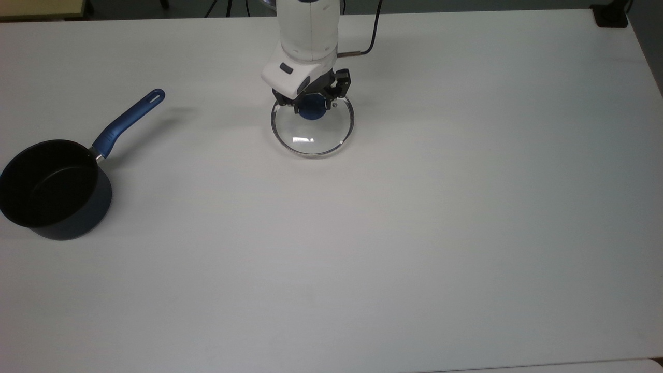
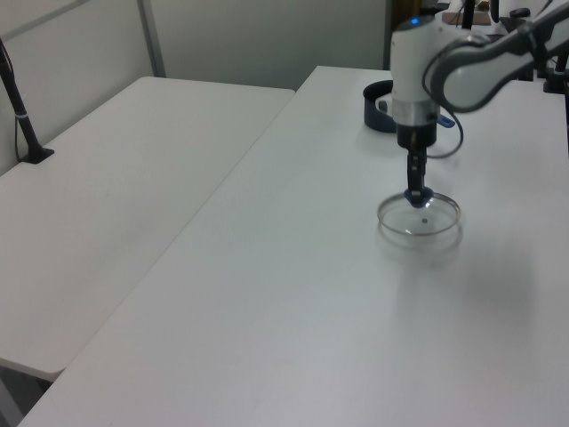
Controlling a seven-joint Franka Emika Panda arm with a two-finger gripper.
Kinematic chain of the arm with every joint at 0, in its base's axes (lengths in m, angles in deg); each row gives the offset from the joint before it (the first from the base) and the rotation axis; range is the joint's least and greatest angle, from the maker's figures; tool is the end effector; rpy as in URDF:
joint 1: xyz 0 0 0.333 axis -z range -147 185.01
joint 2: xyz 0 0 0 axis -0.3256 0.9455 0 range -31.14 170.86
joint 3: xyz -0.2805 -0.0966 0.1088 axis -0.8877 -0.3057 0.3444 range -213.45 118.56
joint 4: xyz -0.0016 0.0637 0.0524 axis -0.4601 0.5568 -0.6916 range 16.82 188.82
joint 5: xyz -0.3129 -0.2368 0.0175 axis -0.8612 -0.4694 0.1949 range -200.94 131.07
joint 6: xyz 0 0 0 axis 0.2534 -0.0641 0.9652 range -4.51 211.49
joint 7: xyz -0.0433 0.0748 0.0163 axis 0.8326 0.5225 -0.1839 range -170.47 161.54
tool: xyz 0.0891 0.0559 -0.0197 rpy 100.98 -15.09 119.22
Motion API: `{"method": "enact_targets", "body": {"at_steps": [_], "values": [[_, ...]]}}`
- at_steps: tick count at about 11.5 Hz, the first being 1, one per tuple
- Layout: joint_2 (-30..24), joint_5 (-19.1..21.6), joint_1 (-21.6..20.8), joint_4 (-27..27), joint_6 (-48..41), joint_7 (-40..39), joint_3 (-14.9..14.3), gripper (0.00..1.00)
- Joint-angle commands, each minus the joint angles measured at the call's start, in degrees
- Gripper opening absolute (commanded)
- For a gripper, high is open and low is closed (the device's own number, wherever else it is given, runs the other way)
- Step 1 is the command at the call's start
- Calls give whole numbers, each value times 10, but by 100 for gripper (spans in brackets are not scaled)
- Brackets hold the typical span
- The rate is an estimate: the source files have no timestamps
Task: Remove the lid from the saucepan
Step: 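Lower the lid onto the table, open the gripper and release it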
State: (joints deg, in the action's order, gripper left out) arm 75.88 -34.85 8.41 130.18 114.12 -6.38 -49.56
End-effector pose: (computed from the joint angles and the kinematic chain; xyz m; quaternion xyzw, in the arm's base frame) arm 0.5518 0.0827 0.3808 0.9947 0.0902 -0.0500 0.0041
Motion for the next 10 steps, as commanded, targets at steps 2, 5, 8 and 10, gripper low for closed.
{"method": "enact_targets", "body": {"at_steps": [2,5,8,10], "values": [[4,-6,-10,-124,-120,14,-7,90],[1,-25,-26,-124,-126,17,-8,91],[-49,-35,-22,-155,-193,70,-15,100],[-81,-41,2,-156,-201,68,-14,100]]}}
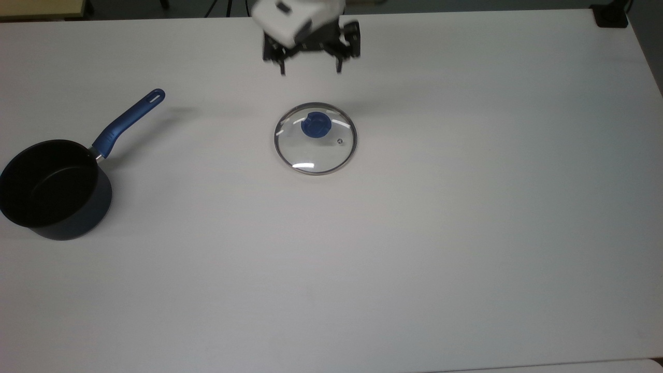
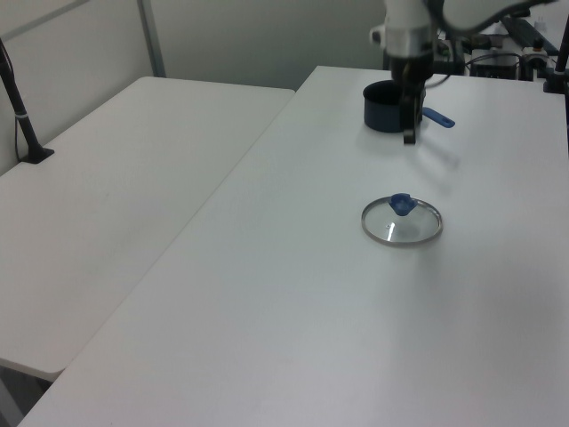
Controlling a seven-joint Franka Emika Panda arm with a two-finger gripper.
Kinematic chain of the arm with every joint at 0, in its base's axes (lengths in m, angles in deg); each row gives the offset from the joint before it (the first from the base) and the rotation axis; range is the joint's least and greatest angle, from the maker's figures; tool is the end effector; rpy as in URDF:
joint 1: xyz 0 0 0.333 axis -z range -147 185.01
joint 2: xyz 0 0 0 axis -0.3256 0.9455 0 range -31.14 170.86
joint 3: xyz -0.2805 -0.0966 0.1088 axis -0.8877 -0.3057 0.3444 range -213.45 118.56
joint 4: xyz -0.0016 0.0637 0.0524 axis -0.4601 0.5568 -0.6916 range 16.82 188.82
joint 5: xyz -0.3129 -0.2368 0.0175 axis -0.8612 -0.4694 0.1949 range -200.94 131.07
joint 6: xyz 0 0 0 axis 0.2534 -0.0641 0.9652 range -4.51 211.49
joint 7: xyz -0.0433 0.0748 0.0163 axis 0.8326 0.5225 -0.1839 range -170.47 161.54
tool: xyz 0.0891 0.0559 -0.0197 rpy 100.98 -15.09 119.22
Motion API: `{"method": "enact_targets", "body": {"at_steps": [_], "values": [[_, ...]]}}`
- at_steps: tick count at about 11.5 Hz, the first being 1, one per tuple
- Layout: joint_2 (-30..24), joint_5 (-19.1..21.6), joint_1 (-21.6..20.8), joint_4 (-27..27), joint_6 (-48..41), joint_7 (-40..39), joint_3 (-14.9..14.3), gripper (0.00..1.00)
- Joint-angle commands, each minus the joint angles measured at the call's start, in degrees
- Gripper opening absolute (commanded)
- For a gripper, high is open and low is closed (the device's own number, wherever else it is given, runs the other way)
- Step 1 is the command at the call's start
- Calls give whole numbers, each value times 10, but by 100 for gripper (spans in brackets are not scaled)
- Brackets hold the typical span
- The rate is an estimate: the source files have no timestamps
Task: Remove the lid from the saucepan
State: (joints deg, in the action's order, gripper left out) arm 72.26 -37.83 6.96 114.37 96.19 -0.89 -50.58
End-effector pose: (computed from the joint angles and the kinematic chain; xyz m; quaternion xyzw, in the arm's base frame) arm 0.5618 0.0839 0.5196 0.9976 0.0517 -0.0340 0.0297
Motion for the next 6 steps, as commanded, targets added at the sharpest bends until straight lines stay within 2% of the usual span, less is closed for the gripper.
{"method": "enact_targets", "body": {"at_steps": [1,6], "values": [[-52,-11,27,1,-21,11,-5,100],[-64,-8,47,0,-28,8,-6,100]]}}
